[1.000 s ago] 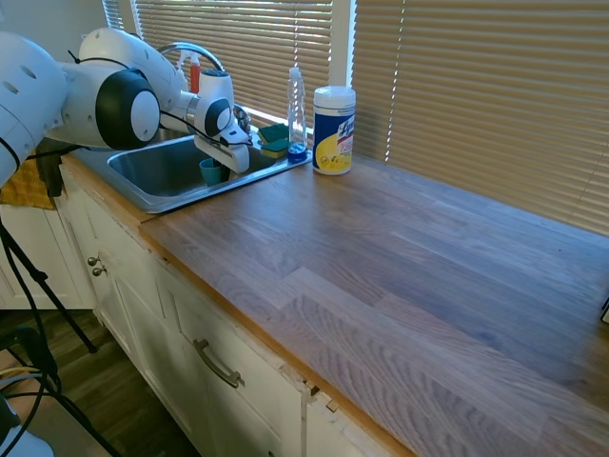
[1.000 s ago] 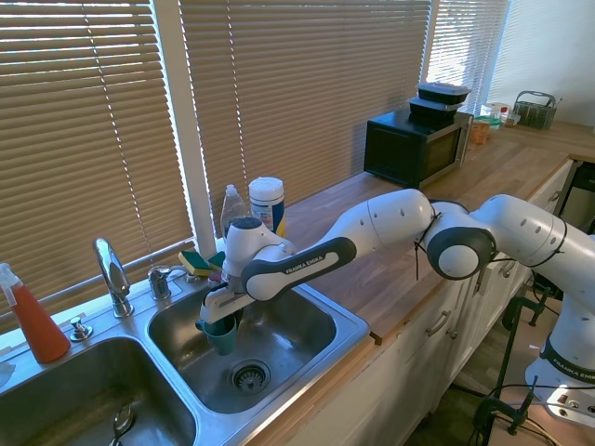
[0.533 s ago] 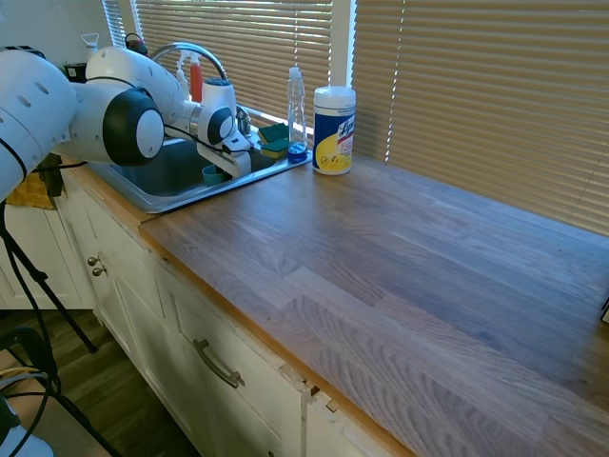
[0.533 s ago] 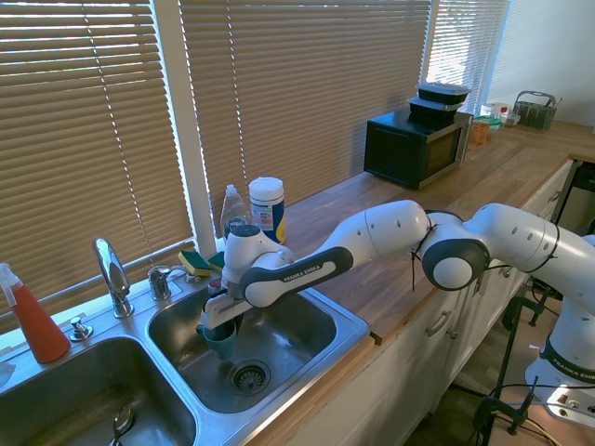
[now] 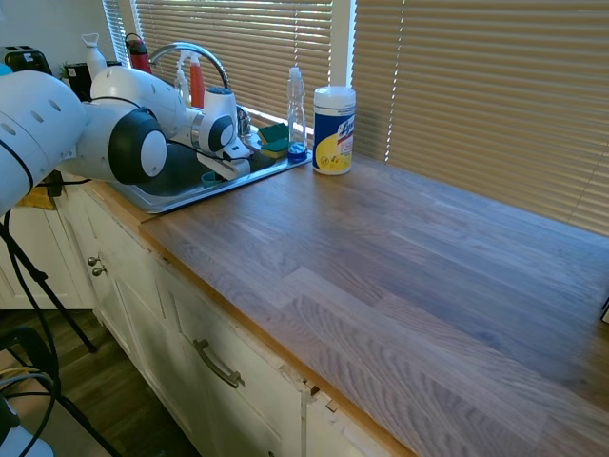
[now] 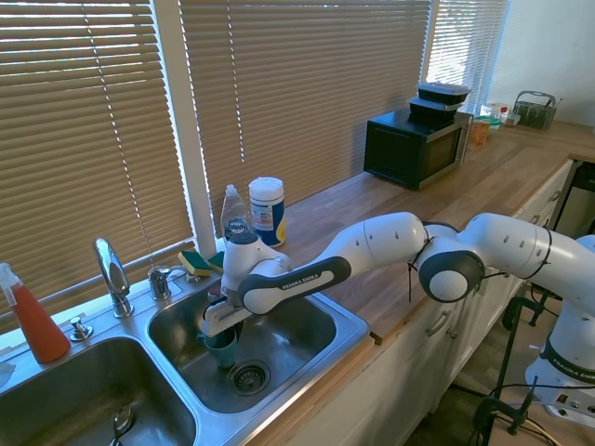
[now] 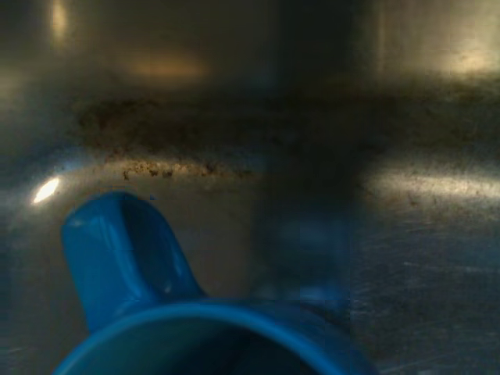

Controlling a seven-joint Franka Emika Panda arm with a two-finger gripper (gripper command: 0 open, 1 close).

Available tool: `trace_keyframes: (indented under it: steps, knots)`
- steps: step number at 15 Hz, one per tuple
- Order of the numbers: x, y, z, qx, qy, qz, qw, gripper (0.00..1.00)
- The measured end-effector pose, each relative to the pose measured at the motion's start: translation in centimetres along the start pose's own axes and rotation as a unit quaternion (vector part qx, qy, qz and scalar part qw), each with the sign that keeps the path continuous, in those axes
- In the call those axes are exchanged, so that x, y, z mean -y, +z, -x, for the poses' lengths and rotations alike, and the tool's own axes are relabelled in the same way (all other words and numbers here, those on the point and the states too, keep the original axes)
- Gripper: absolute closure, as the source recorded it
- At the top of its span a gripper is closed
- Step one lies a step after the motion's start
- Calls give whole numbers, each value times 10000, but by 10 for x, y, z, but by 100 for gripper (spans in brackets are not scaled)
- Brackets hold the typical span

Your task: Put the mug in the sink

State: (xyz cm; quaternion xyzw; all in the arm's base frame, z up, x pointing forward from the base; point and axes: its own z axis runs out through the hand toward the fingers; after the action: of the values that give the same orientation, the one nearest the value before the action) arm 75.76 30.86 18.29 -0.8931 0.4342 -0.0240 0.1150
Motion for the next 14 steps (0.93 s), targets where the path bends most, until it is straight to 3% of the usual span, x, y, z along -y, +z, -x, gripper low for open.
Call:
trace_keyframes:
  steps: [9, 14]
  knots:
    - [0, -1, -1, -34, -78, 63, 9999, 0]
    - [11, -26, 9, -131, -130, -11, 9998, 0]
